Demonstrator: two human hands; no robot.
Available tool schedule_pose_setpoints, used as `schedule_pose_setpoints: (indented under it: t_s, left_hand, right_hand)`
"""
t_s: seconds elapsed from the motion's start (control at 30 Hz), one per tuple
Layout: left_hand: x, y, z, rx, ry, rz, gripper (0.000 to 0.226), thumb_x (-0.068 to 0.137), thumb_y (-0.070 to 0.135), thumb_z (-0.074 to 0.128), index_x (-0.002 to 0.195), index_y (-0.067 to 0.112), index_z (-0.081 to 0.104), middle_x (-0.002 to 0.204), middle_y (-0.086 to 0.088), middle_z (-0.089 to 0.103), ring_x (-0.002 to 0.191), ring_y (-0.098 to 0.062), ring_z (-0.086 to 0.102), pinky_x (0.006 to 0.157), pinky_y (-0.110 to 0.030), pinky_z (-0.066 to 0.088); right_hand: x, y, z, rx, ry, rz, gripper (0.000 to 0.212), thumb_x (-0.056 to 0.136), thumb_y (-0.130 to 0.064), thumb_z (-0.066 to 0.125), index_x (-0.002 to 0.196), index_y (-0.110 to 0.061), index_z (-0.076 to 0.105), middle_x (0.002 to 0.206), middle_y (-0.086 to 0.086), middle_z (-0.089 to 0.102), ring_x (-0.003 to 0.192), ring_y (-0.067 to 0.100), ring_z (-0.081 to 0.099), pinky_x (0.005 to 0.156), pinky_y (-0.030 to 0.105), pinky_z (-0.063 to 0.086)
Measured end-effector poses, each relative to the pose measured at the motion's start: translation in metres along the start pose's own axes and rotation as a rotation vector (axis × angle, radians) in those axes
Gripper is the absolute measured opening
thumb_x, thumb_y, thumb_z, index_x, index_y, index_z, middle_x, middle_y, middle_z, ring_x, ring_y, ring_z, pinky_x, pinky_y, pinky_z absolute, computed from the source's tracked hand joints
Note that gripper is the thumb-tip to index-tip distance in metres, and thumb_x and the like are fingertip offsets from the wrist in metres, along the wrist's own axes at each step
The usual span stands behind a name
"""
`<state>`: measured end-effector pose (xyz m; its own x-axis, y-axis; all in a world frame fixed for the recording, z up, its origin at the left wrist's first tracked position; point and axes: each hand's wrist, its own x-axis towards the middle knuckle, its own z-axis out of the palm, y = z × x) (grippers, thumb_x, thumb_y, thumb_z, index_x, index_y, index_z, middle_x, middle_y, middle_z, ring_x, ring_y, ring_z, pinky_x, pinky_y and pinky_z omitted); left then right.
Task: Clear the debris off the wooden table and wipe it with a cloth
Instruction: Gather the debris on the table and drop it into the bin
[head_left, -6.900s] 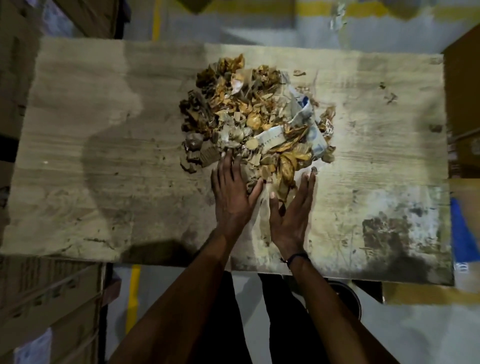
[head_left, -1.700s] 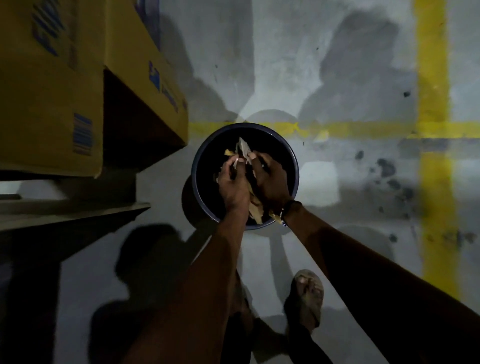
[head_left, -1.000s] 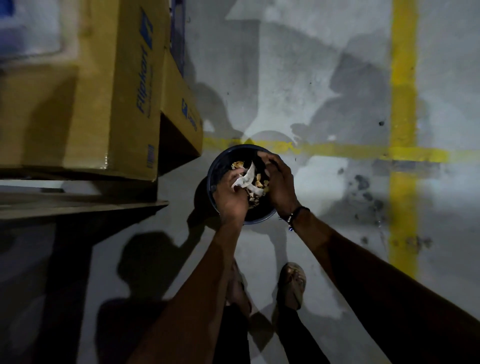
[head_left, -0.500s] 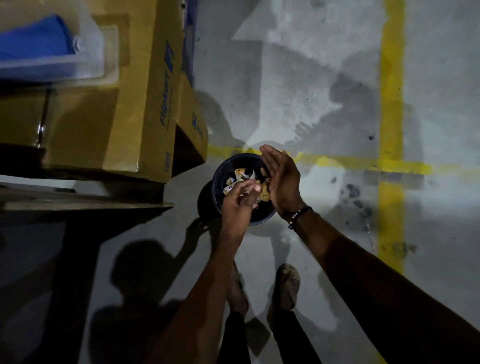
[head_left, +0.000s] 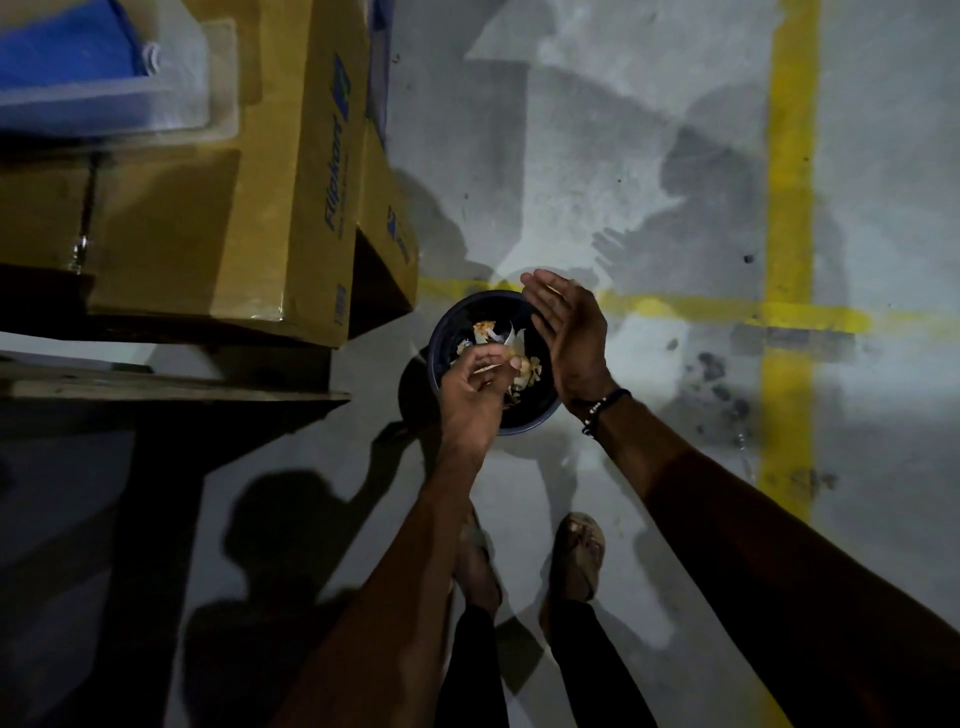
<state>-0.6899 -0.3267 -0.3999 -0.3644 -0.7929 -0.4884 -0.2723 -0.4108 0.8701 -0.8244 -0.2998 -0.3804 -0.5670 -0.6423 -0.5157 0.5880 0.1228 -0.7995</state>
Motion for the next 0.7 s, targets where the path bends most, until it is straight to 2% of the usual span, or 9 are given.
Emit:
schedule_pose_setpoints:
  t_s: [0.03,0.1,0.17,0.27,0.37,0.5,0.6,0.7]
  left_hand:
    - [0.002,-0.001,-0.001,-0.019,0.021,-0.008,0.018,0.093,0.001,0.077,0.109,0.002,0.07,0.101,-0.005,0.075,0.089,-0.003,0.072,0.084,-0.02,0.056]
    - [0.005,-0.005,-0.004,-0.048,0.06,-0.023,0.021,0.092,0.002,0.078,0.11,0.007,0.069,0.103,-0.008,0.075,0.096,-0.012,0.073,0.089,-0.026,0.058]
    - [0.01,-0.011,-0.007,-0.065,0.097,-0.029,0.02,0.09,0.009,0.082,0.105,0.016,0.071,0.105,-0.011,0.077,0.104,-0.028,0.074,0.096,-0.042,0.06]
    - [0.014,-0.017,-0.009,-0.062,0.144,-0.056,0.017,0.09,0.013,0.083,0.096,0.024,0.072,0.106,-0.011,0.078,0.107,-0.034,0.074,0.098,-0.054,0.059]
    - [0.02,-0.023,-0.007,-0.016,0.147,-0.076,0.02,0.092,0.013,0.081,0.093,0.03,0.072,0.106,-0.007,0.078,0.108,-0.03,0.074,0.1,-0.055,0.059]
    - [0.023,-0.025,-0.001,0.016,0.098,-0.083,0.017,0.09,0.025,0.078,0.093,0.042,0.077,0.112,-0.006,0.078,0.112,-0.029,0.073,0.103,-0.054,0.057]
    - [0.023,-0.022,0.002,-0.018,0.079,-0.099,0.023,0.1,0.011,0.069,0.106,0.032,0.076,0.12,-0.01,0.074,0.111,-0.026,0.072,0.104,-0.051,0.057]
    - [0.027,-0.03,-0.002,0.027,0.111,-0.108,0.028,0.094,0.031,0.071,0.099,0.058,0.075,0.129,-0.004,0.073,0.122,-0.027,0.068,0.108,-0.053,0.055]
  right_hand:
    - [0.001,0.002,-0.004,-0.028,0.003,-0.002,0.041,0.114,-0.033,0.029,0.127,-0.016,0.064,0.142,0.008,0.066,0.138,0.017,0.058,0.113,0.032,0.042]
    - [0.001,0.007,-0.012,-0.101,0.004,-0.008,0.028,0.111,-0.024,0.042,0.121,-0.014,0.066,0.135,0.01,0.071,0.127,0.017,0.066,0.1,0.025,0.049]
    - [-0.002,0.016,-0.021,-0.209,0.015,-0.043,0.02,0.101,-0.009,0.055,0.115,-0.009,0.07,0.123,0.013,0.075,0.112,0.017,0.071,0.091,0.023,0.052]
    - [-0.007,0.029,-0.033,-0.384,0.015,-0.08,0.02,0.09,-0.011,0.066,0.106,-0.006,0.077,0.113,0.011,0.078,0.104,0.019,0.072,0.09,0.03,0.053]
    - [-0.013,0.034,-0.037,-0.506,-0.014,-0.06,0.015,0.092,-0.004,0.076,0.106,-0.004,0.079,0.109,0.009,0.079,0.095,0.012,0.072,0.088,0.033,0.054]
    - [-0.016,0.039,-0.034,-0.576,-0.047,-0.093,0.017,0.089,-0.011,0.084,0.104,-0.003,0.081,0.101,0.003,0.08,0.093,0.005,0.075,0.087,0.032,0.062]
    - [-0.012,0.046,-0.036,-0.636,-0.017,-0.156,0.01,0.09,-0.005,0.081,0.101,-0.006,0.082,0.096,-0.002,0.079,0.087,-0.002,0.073,0.085,0.028,0.06]
    - [-0.009,0.048,-0.037,-0.66,0.032,-0.194,0.011,0.091,-0.004,0.08,0.096,-0.014,0.082,0.095,-0.005,0.079,0.086,-0.009,0.071,0.085,0.019,0.055]
